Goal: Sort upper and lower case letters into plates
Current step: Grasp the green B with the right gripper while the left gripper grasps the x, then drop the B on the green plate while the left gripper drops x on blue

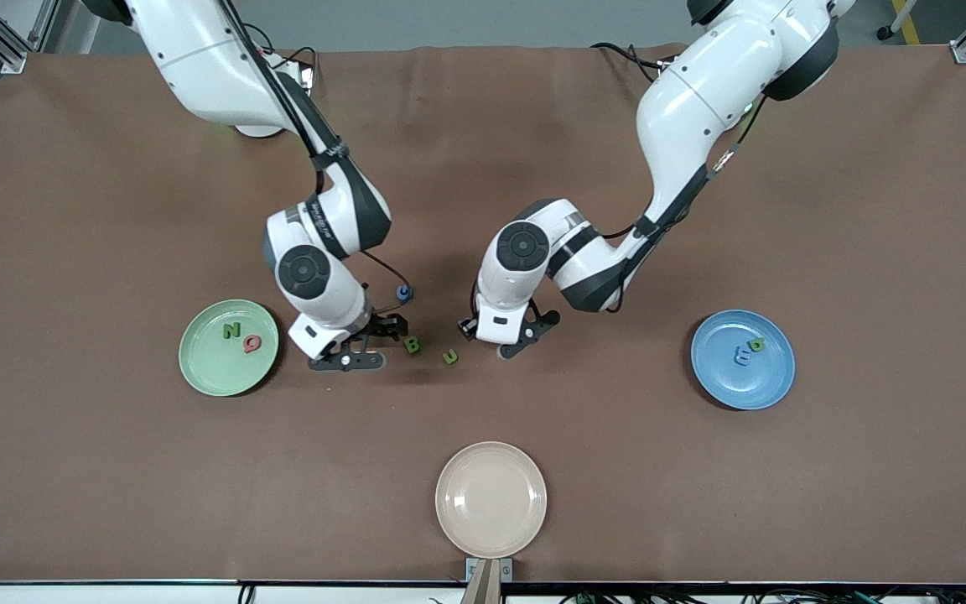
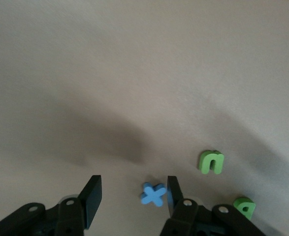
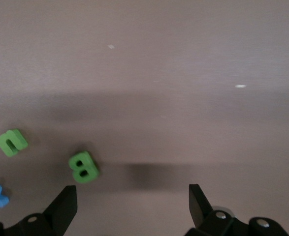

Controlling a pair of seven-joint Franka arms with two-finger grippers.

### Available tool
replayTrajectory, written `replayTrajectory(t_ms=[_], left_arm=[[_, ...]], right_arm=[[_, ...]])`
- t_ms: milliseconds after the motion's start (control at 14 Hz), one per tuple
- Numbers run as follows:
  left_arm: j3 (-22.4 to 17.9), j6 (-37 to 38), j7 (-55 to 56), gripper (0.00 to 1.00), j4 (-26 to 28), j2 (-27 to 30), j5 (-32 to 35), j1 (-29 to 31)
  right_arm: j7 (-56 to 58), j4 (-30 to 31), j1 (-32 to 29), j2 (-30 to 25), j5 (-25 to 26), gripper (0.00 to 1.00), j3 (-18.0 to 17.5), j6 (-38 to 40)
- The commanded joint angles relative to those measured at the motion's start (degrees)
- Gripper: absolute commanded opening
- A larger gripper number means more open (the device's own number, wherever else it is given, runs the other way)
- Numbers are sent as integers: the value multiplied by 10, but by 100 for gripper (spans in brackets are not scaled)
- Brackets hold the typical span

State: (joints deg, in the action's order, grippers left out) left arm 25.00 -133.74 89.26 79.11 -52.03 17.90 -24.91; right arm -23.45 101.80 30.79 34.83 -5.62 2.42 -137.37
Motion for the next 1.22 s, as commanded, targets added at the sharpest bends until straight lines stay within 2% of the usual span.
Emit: replayTrajectory(t_ms=[0, 287, 573, 716, 860, 931, 1074, 1146], left_arm=[[-51, -5, 33, 54, -54, -31, -11, -61], [-56, -6, 52, 53, -81, -54, -11, -80], [-65, -18, 60, 50, -81, -67, -10, -95], [-69, -17, 66, 45, -80, -69, -10, -98], [-71, -13, 66, 33, -77, -70, -10, -98], [-71, -10, 66, 23, -77, -69, -10, -98], [-72, 1, 66, 6, -77, -65, -9, -95], [-72, 14, 64, 2, -77, -60, -8, -92]], right_arm=[[-26, -8, 22, 30, -4, 95, 6, -43], [-27, -9, 32, 48, -5, 90, 5, -77], [-33, -10, 38, 58, -5, 80, 6, -94], [-36, -10, 44, 63, -5, 71, 6, -99], [-42, -10, 43, 63, -5, 48, 6, -98], [-43, -9, 41, 63, -5, 34, 6, -98], [-42, -9, 36, 62, -4, 19, 6, -94], [-40, -9, 34, 60, -4, 11, 6, -92]])
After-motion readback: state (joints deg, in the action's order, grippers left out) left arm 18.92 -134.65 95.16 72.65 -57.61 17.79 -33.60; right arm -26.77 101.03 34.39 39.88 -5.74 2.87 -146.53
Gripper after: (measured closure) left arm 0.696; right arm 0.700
